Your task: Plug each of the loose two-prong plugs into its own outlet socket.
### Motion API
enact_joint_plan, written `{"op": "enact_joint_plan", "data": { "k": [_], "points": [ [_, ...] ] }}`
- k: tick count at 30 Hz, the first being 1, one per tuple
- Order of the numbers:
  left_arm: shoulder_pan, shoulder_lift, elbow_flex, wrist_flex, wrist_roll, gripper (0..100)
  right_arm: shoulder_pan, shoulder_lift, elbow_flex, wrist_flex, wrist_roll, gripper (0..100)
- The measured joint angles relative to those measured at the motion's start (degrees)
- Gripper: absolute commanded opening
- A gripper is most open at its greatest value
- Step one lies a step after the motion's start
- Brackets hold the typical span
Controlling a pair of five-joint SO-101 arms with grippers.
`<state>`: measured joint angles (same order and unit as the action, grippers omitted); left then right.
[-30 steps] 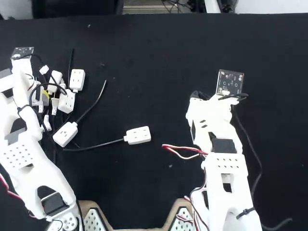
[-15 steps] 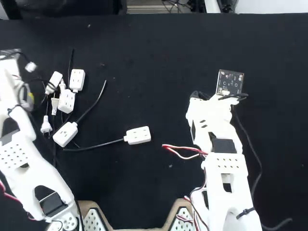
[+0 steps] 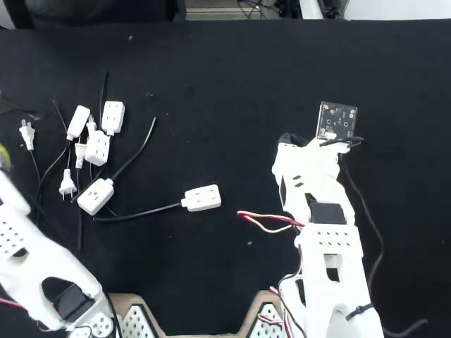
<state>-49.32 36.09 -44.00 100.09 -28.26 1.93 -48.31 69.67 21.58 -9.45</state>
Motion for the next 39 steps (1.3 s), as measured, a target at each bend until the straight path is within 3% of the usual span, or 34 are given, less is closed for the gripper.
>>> {"op": "enact_joint_plan", "data": {
  "k": [6,12,24,28,30,39],
  "points": [
    [-6.15,2.99,6.77,-7.21,-5.80,7,-0.53,0.00,0.00,0.00,0.00,1.2],
    [-10.20,5.98,10.73,-16.97,-6.07,23,-1.32,0.00,0.00,0.00,0.00,1.2],
    [-12.04,6.77,12.13,-22.59,-8.70,19,-1.58,0.00,0.00,0.00,0.00,1.2],
    [-11.43,6.33,13.89,-23.38,-8.88,7,-1.58,0.00,0.00,0.00,0.00,1.2],
    [-10.90,5.98,15.12,-23.47,-8.62,5,-1.58,0.00,0.00,0.00,0.00,1.2],
    [-10.81,1.41,15.91,-16.97,-6.33,5,-1.58,0.00,0.00,0.00,0.00,1.2]
  ]
}}
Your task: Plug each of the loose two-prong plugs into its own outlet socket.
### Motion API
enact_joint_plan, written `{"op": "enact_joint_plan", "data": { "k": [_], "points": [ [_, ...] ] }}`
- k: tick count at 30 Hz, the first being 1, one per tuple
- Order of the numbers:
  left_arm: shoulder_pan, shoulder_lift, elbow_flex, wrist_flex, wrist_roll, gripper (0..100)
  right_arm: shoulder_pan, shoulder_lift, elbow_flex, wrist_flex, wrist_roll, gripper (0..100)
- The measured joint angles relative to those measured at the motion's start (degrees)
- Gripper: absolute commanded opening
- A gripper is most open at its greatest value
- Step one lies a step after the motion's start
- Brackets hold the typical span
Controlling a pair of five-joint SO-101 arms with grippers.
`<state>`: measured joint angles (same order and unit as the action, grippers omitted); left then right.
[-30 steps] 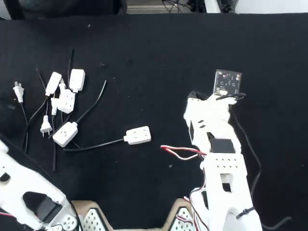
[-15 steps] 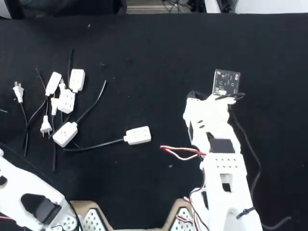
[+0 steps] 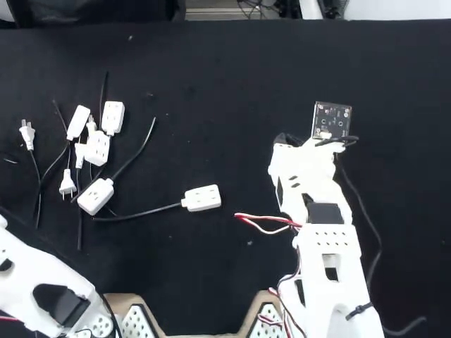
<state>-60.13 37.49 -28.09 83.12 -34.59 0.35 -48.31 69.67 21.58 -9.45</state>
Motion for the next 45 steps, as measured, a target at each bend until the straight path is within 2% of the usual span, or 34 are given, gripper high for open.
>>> {"op": "enact_joint_plan", "data": {
  "k": [5,8,12,18,22,26,28,32,35,38,40,43,45],
  "points": [
    [0.44,-8.79,1.58,2.90,3.52,5,0.00,0.00,0.00,0.00,0.00,1.2],
    [3.78,-14.59,4.57,6.15,6.33,5,0.00,0.00,0.00,0.00,0.00,1.2],
    [12.22,-23.30,10.29,13.01,9.67,5,0.00,0.00,0.00,0.00,0.00,1.2],
    [29.54,-38.77,20.57,13.89,16.79,5,0.00,0.00,0.00,0.00,0.00,1.2],
    [45.80,-46.68,27.60,8.18,23.21,5,0.00,0.00,0.00,0.00,0.00,1.2],
    [60.75,-48.88,34.90,-2.81,26.90,6,0.53,0.00,0.00,0.00,0.00,1.2],
    [66.20,-48.88,38.86,-9.05,27.87,6,3.25,0.00,0.00,0.00,0.00,1.2],
    [73.58,-48.88,44.84,-20.22,30.24,6,6.51,0.00,0.00,-2.55,-1.32,1.2],
    [78.77,-48.79,46.95,-25.58,30.51,6,8.53,0.00,0.00,-4.22,-3.08,1.2],
    [84.57,-47.82,48.00,-27.25,30.51,7,9.76,0.00,0.00,-4.84,-3.34,1.2],
    [87.65,-46.86,48.00,-27.52,30.51,14,10.02,0.00,0.00,-4.84,-3.34,1.2],
    [89.05,-44.31,48.00,-28.13,30.51,23,10.02,0.00,0.00,-4.84,-3.34,1.2],
    [88.88,-42.99,48.00,-28.13,30.51,22,10.02,0.00,0.00,-4.84,-3.34,1.2]
  ]
}}
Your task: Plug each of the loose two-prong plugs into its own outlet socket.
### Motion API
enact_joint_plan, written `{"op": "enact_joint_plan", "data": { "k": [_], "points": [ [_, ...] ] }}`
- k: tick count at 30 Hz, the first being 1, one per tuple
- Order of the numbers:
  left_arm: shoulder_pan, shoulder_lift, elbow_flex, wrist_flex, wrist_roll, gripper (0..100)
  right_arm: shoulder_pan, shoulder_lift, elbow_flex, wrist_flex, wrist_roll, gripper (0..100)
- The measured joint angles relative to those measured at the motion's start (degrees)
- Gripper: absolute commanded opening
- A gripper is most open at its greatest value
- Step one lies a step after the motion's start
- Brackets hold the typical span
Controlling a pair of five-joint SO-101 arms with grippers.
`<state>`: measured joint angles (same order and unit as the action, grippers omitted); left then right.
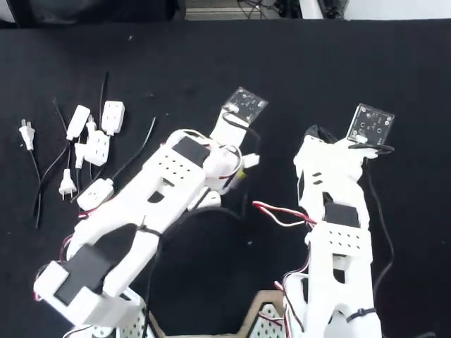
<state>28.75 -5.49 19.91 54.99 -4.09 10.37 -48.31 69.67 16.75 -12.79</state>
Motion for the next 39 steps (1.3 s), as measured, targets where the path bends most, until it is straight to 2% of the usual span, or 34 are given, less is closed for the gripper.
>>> {"op": "enact_joint_plan", "data": {
  "k": [4,8,13,17,21,24,27,31,39],
  "points": [
    [0.00,0.70,0.00,0.44,0.00,20,0.00,0.00,0.00,0.00,0.00,1.2],
    [-1.67,0.62,-2.99,5.89,0.00,20,0.00,0.00,0.00,0.00,0.00,1.2],
    [-11.16,-1.14,-6.59,13.01,-2.55,20,-1.05,0.00,0.70,0.00,-0.18,1.2],
    [-20.22,-1.14,-3.87,13.19,-4.75,20,-7.47,0.00,3.25,0.00,-0.18,1.2],
    [-25.67,-1.14,4.31,6.95,-3.43,20,-17.93,0.00,5.54,0.00,-0.18,3.4],
    [-27.87,-1.14,10.81,-0.62,1.93,20,-23.30,0.09,5.89,0.00,-0.35,13.2],
    [-28.84,-1.14,17.05,-8.44,7.47,20,-24.97,2.81,5.89,-2.20,-2.55,20.7],
    [-28.66,-1.14,23.47,-17.32,12.31,20,-26.73,12.13,5.36,-7.03,-6.86,21.1],
    [-28.75,-1.14,27.25,-23.30,15.56,20,-30.77,35.34,-6.07,-9.14,-16.35,21.5]
  ]
}}
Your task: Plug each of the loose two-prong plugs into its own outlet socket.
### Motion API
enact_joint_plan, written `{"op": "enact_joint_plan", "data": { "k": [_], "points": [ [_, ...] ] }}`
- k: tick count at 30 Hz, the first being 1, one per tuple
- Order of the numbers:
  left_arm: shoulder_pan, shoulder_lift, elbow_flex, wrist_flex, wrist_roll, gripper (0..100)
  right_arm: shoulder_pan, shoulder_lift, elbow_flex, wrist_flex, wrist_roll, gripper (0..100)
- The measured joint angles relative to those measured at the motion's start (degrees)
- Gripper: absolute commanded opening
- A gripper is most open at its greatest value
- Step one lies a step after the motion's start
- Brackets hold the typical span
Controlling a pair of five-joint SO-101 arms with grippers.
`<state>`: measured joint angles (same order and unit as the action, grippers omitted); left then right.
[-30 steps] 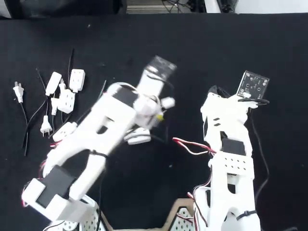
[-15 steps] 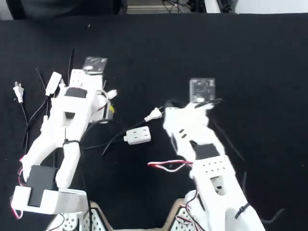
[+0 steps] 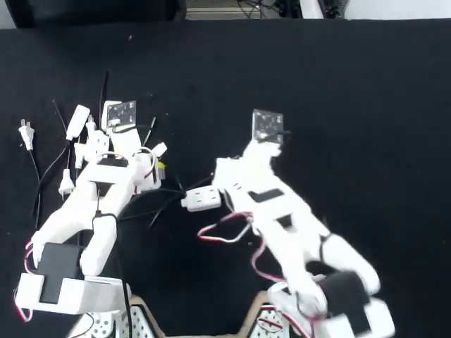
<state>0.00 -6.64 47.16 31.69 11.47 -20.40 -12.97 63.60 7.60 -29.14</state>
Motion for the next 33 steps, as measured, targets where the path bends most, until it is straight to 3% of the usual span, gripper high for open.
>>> {"op": "enact_joint_plan", "data": {
  "k": [4,14,22,28,33],
  "points": [
    [-0.18,0.00,0.00,0.00,0.18,20,0.18,6.42,-4.84,0.35,-1.32,21.2],
    [-0.18,0.00,0.00,0.00,0.35,20,-0.53,7.65,-12.04,13.36,-1.49,21.5],
    [-0.18,0.00,0.00,0.00,0.44,20,-2.55,10.20,-13.98,14.51,-1.93,21.4],
    [-0.18,0.00,0.00,0.00,0.44,20,-2.37,16.88,-23.82,22.77,-8.09,20.4],
    [-0.18,0.00,0.00,0.00,0.44,20,-1.58,21.19,-31.21,31.74,-9.05,0.4]
  ]
}}
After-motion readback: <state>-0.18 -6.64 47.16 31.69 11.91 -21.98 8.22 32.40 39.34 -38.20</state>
